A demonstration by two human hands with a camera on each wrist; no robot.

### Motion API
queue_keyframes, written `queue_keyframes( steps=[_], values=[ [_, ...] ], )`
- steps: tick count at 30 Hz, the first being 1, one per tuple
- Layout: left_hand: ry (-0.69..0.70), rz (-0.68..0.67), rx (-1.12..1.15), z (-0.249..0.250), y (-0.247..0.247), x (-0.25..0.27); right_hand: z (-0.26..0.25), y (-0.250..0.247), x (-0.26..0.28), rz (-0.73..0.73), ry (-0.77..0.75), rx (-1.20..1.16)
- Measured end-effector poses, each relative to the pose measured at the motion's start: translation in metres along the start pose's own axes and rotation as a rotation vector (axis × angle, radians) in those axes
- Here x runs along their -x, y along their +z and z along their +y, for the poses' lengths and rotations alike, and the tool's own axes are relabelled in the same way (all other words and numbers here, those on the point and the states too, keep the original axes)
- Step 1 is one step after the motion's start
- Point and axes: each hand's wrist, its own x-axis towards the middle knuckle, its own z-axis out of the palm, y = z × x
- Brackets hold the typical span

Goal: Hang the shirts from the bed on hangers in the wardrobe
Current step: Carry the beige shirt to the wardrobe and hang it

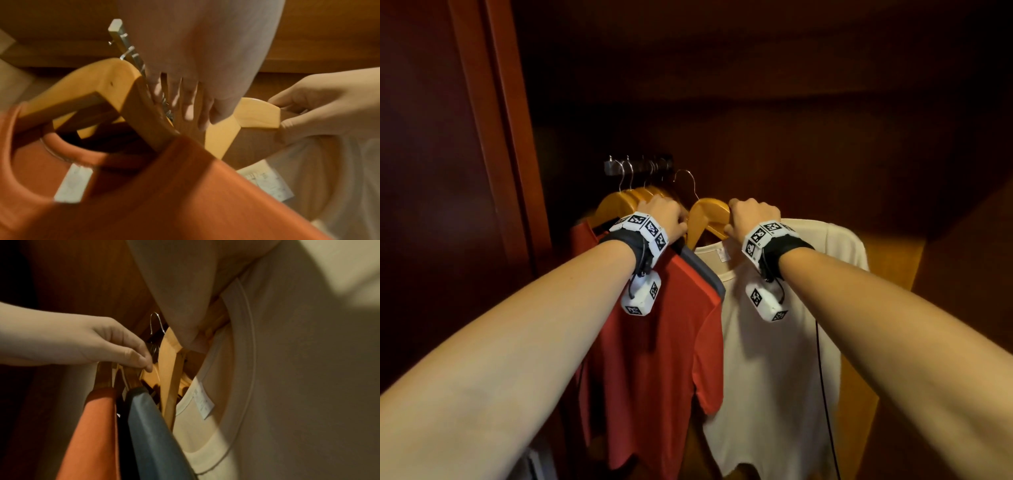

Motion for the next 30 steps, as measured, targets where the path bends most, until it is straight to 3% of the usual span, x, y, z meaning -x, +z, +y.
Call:
queue_keyframes(
  steps=[10,16,30],
  values=[
    [-0.206,0.309,-0.094,-0.040,-0.040,-0.015,-0.049,-0.008,-0.044,-0.005,-0.058,-0.072],
    [-0.347,0.268,-0.128,-0.061,-0.043,-0.020,-0.070,-0.011,-0.064,-0.012,-0.074,-0.112],
    [-0.340,0.258,-0.110,-0.067,-0.029,-0.016,-0.107,0.016,-0.085,-0.125,-0.070,-0.353]
  ],
)
